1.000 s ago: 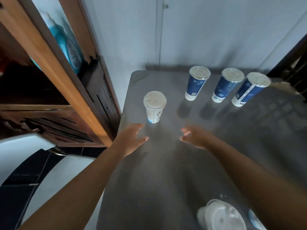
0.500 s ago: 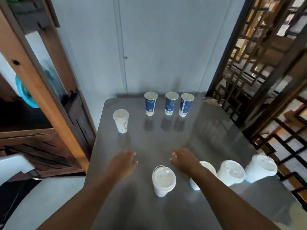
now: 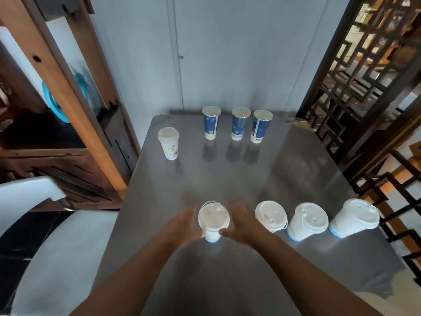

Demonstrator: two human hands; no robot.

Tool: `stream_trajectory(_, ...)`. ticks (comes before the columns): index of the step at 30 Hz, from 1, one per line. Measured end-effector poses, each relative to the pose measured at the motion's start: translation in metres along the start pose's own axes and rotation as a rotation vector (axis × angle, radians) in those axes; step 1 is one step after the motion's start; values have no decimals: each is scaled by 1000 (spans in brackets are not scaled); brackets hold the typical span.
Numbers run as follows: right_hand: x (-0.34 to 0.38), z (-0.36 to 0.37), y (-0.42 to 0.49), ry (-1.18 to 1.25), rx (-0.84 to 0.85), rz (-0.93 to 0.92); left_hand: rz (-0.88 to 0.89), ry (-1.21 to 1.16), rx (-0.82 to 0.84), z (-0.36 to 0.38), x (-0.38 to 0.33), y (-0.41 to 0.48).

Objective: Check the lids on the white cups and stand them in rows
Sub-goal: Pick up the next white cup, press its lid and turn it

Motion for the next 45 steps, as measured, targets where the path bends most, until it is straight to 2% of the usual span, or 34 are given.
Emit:
stream_trajectory(7, 15, 16, 16, -46, 8, -50, 58, -337, -7, 13, -6, -4)
stream_trajectory(11, 14, 20, 21, 31, 8, -54, 44, -403, -66, 19, -6, -1)
stream_trajectory(16, 11, 2, 26, 247, -9, 26, 65, -513, -70, 20, -2, -5)
stream_trajectory(22, 8, -13, 27, 401, 115, 221, 86, -666, -22, 5, -14, -23)
stream_trajectory(27, 20, -22, 17, 349, 120, 289, 121, -755, 11, -2, -24, -38)
stream_trajectory(33, 35, -30, 12, 287, 163, 261, 119, -865, 59, -7, -27, -52)
stream_trajectory(35, 38, -33, 10, 369, 161, 232, 91, -971, 136, -7, -26, -56)
stream_trajectory(40, 40, -31, -2, 855, 258, 199, 25, -1335, 343, 0, -20, -69)
stream_trajectory(45, 49, -26, -1, 849, 213, 208, 11, -1380, 357, 2, -16, -70)
Point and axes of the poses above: each hand's wrist, its own y-axis towards the middle knuckle, its own z-axis out of the palm, x = y × z, the point moved 6 cm from there along y, towards the middle knuckle, and after that the axes turned 3 degrees about z, right-handed, at the moved point
